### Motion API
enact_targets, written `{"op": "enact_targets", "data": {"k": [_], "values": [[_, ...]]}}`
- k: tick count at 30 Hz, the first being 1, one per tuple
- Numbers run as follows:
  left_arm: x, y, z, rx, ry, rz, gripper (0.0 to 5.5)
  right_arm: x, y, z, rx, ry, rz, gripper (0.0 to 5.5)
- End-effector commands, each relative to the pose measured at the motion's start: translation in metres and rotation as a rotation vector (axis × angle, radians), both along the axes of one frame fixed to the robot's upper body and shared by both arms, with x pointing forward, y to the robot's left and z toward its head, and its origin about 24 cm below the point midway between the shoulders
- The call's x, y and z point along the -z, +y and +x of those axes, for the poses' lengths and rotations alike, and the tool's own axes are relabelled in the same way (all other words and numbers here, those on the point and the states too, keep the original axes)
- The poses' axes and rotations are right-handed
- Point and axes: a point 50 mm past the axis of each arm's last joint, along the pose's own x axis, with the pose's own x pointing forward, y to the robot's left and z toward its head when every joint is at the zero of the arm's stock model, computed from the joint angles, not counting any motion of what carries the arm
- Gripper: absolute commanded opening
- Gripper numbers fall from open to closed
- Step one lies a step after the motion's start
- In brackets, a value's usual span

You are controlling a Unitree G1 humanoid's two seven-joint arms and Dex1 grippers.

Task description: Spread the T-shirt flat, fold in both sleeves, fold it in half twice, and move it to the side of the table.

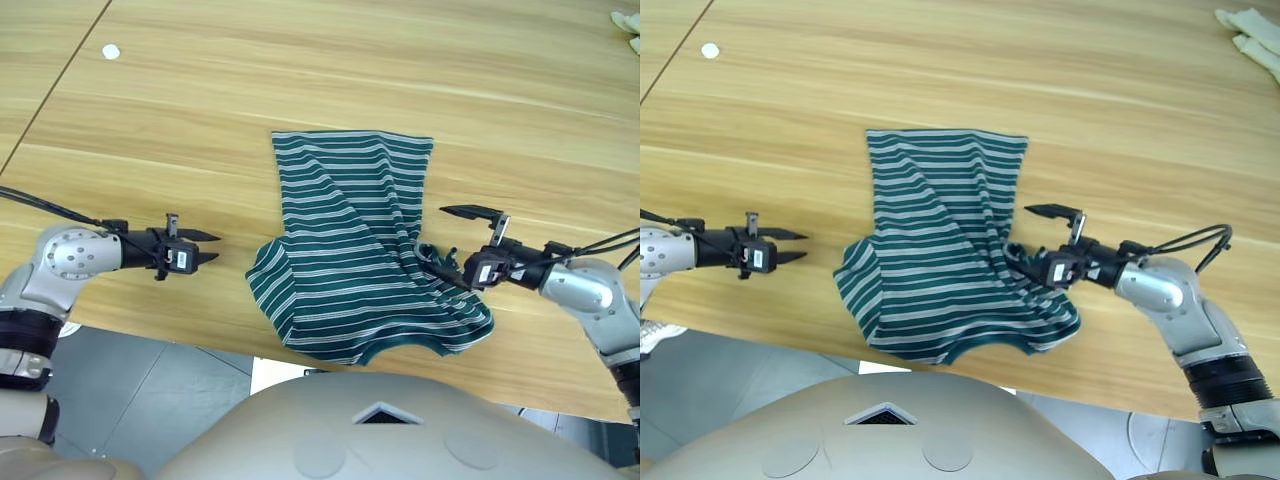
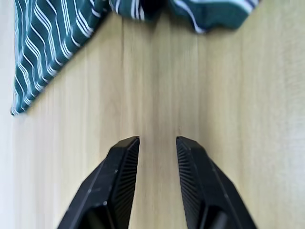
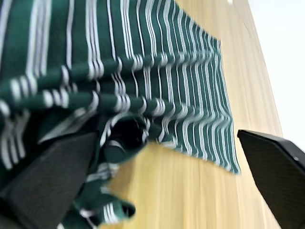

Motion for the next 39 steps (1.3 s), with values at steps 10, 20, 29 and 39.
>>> {"op": "enact_targets", "data": {"k": [10,20,29,39], "values": [[0.004,-0.080,-0.011,0.136,0.025,-0.345,1.45,0.011,-0.007,0.013,0.071,-0.023,-0.078,5.37],[0.050,-0.019,-0.027,0.142,0.099,0.183,1.45,0.016,-0.014,0.013,0.105,-0.018,-0.099,5.37],[0.031,-0.011,-0.019,0.112,0.066,0.186,1.45,0.022,-0.025,0.015,0.166,-0.015,-0.177,5.37],[0.023,-0.013,-0.001,0.057,-0.008,0.192,1.45,0.015,-0.036,0.007,0.196,-0.025,-0.178,5.37]]}}
